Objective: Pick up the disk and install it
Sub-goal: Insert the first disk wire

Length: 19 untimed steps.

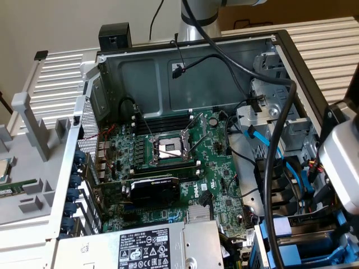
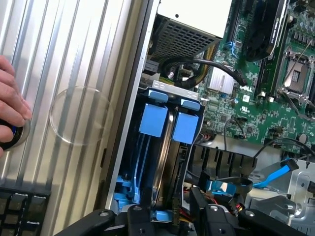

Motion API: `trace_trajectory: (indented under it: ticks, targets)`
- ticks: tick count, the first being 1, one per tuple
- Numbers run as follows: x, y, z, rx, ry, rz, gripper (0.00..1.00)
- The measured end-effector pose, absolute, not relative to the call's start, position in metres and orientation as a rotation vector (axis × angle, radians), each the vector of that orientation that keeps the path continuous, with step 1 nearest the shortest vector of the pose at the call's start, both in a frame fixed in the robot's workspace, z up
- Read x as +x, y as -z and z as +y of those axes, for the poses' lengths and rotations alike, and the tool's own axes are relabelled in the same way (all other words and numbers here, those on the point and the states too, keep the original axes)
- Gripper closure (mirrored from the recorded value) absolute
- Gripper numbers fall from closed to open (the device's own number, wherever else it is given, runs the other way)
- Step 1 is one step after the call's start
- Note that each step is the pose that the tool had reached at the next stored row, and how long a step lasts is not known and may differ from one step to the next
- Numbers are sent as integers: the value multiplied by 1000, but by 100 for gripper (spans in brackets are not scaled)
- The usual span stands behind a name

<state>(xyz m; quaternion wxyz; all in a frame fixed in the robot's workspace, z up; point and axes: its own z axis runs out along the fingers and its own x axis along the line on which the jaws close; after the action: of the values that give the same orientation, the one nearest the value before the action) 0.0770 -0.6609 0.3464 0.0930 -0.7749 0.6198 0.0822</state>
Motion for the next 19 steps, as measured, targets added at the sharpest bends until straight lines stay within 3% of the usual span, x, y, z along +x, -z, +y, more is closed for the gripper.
trace_trajectory:
  ticks: [19]
  targets:
    - [78, -344, -660, -2303, -279, 1821, 57]
